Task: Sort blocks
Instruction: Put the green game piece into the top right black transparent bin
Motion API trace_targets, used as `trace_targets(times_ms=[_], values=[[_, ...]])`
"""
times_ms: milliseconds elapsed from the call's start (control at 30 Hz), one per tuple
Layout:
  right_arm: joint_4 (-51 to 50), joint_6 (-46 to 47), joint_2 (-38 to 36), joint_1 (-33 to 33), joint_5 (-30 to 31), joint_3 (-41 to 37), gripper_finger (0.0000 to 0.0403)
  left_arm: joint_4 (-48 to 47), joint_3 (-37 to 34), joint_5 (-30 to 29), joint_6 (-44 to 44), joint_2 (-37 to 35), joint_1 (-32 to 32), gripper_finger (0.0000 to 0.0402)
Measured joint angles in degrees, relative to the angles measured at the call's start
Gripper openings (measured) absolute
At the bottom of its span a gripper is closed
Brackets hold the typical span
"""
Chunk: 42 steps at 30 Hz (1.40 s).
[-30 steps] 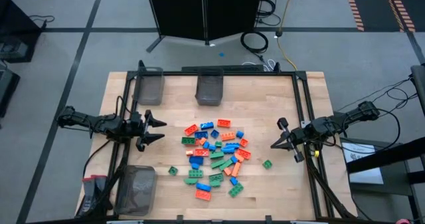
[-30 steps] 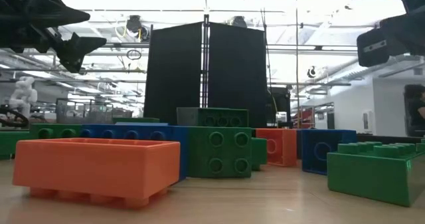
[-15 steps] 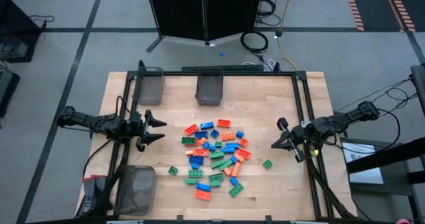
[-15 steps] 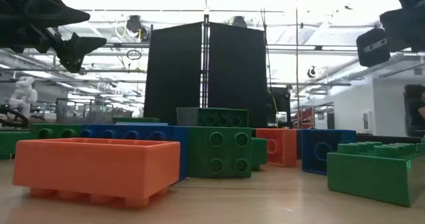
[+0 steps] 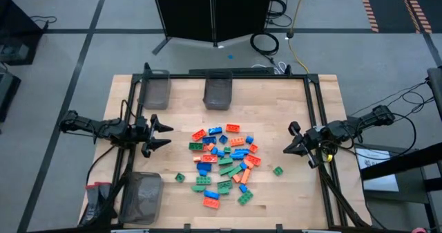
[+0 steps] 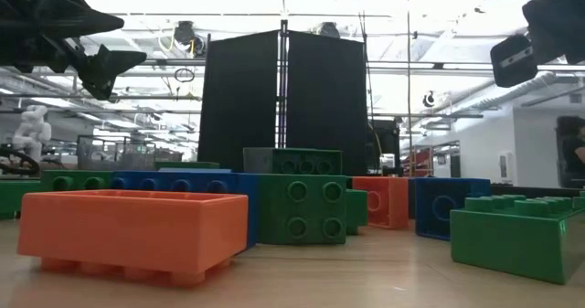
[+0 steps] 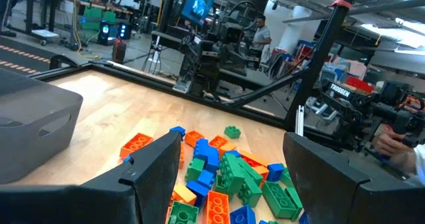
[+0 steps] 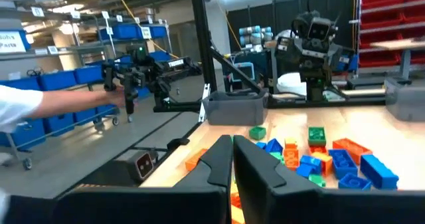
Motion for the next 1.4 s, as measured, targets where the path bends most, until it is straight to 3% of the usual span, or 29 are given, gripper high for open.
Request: trace_targets(times_ms=[233,533,933,1400], values=[[3.97,8.02,0.00,0.00,0.22,0.00,0.0013,0.02,-0.02,-0.03,0.17,0.00,0.00,0.0266],[9.31,14.59,0.00,0.00,0.79,0.00,0.0013,6.46,-0.02,-1.47,14.68,0.00,0.00,0.0266],[11.09,2.55,0.38,0.02,9.67,0.01,0.0013,9.18,-0.02,-1.44,14.11,0.00,0.00,0.0266],[10.83,1.91,0.42,-0.01,13.90,0.00,0.0013,9.84,-0.02,0.22,13.15,0.00,-0.01,0.0266]])
